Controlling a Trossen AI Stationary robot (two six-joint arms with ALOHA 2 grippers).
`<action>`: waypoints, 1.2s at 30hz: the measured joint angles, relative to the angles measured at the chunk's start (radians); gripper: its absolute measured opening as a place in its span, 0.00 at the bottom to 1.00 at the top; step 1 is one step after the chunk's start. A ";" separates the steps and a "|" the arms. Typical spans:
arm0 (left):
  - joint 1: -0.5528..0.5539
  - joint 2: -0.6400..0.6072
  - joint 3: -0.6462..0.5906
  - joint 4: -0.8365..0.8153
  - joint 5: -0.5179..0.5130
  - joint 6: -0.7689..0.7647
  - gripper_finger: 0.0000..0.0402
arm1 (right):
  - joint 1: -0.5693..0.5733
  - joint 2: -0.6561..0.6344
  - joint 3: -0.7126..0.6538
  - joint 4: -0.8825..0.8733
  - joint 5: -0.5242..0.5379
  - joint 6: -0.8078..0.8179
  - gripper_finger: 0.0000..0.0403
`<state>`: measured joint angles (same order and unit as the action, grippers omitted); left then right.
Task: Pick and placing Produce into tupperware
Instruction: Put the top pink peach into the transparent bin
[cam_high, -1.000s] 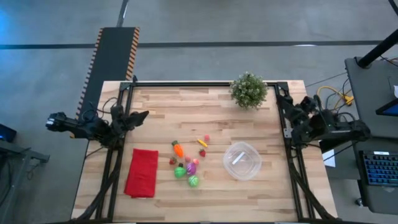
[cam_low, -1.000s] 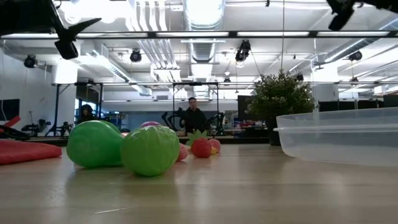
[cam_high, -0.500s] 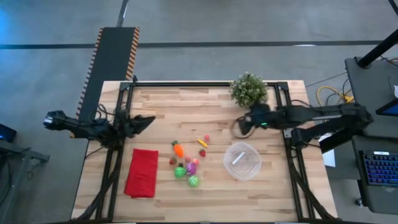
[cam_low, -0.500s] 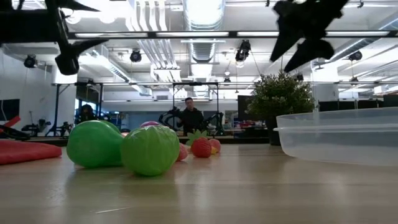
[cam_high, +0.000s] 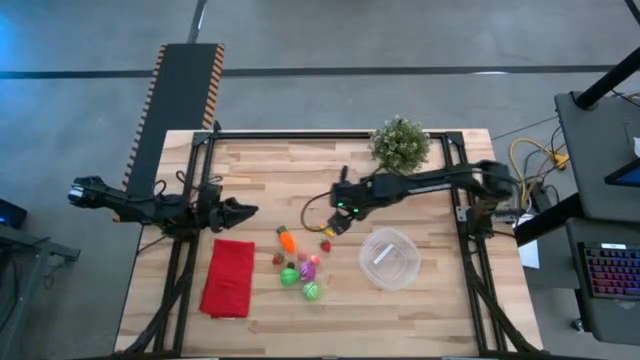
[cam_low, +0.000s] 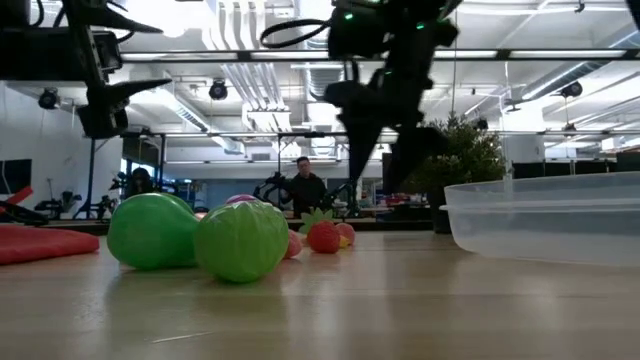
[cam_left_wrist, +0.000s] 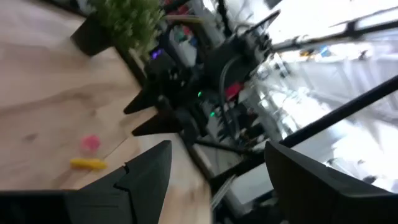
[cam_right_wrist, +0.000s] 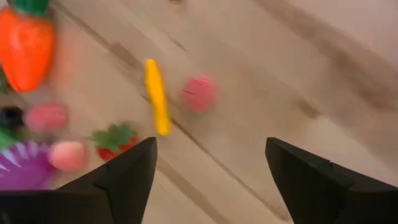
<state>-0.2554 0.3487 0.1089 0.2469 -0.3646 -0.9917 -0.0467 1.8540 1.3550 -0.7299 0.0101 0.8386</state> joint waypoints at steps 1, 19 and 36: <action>0.000 -0.003 0.000 -0.019 0.009 -0.007 0.61 | 0.000 0.025 0.028 -0.003 -0.014 0.014 0.75; -0.001 -0.010 -0.002 -0.134 0.125 -0.020 0.61 | 0.003 0.336 0.317 -0.167 -0.021 0.158 0.65; 0.000 -0.009 -0.002 -0.135 0.163 -0.019 0.61 | -0.002 0.337 0.375 -0.208 0.002 0.169 0.62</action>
<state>-0.2558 0.3401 0.1066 0.1116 -0.2016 -1.0111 -0.0485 2.1906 1.7296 -0.9375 0.0123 1.0072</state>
